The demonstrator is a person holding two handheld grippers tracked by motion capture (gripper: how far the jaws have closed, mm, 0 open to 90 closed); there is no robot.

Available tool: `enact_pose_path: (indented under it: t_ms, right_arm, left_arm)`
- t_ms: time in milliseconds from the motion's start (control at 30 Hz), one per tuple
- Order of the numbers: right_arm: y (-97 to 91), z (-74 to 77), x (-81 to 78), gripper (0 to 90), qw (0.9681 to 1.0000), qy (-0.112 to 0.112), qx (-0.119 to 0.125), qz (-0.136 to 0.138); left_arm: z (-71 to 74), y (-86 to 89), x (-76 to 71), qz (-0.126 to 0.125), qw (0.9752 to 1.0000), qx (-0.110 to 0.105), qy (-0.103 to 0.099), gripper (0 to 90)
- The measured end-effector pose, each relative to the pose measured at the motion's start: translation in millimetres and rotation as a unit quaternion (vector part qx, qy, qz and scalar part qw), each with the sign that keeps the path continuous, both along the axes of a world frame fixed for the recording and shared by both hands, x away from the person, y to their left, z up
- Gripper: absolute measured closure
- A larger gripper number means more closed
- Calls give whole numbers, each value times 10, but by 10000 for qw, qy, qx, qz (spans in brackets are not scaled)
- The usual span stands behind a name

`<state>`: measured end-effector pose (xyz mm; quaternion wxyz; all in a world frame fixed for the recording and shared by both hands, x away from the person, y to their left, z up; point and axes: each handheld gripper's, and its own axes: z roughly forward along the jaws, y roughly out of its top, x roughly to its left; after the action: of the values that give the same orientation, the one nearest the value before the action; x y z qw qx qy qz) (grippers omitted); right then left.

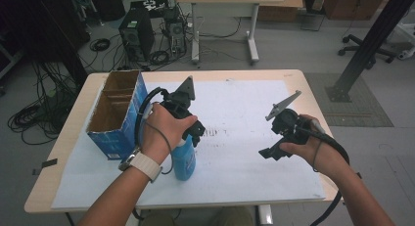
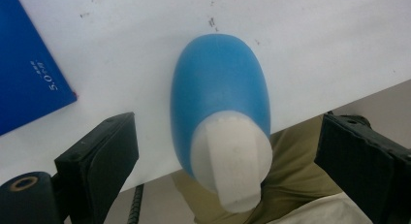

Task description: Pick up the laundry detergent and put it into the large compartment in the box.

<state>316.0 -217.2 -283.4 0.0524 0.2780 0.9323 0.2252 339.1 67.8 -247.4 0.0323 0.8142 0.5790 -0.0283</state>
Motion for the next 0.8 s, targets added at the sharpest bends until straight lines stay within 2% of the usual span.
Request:
enact_pose_path:
  t_ms: [800]
  right_arm:
    - [3,-45,9,99,10000,40,11,12]
  left_arm:
    - [-264,-29,-6,-6,10000,-33,27,81]
